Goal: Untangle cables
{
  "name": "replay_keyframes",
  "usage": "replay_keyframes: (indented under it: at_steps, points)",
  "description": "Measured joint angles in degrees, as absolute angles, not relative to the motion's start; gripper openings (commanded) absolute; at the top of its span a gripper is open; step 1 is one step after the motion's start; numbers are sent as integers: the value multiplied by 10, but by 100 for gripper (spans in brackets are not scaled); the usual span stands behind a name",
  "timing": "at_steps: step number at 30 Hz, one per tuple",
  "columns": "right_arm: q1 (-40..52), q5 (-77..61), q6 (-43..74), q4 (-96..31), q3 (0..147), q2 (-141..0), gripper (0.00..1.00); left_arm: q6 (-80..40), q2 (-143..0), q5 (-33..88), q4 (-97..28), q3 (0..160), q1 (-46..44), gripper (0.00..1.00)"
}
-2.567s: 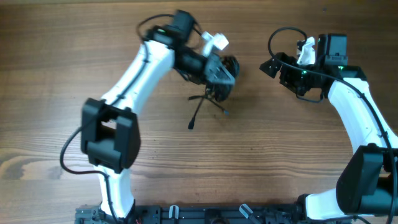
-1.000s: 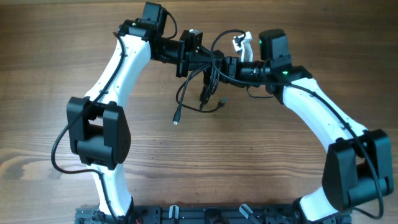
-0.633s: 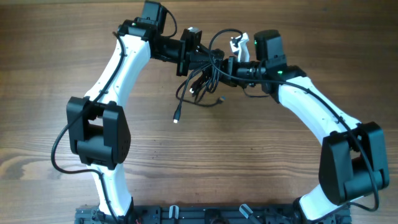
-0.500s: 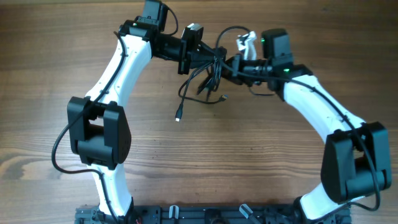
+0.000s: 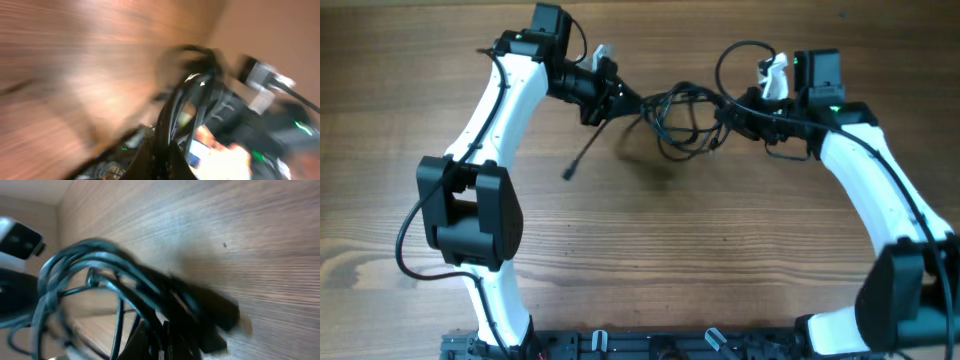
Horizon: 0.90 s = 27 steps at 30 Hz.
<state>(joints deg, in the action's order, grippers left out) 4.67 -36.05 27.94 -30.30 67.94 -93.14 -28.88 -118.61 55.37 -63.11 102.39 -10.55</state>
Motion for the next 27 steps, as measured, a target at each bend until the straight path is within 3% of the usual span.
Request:
replay_keyframes:
  at_steps: [14,27]
  points:
    - [47,-282,270,-420,678,-867,4,-187,-1183,367,-699,1030,-175,4]
    - [59,-144,315,-512,678,-868,4,-263,-1182,224,-698,1037,-251,4]
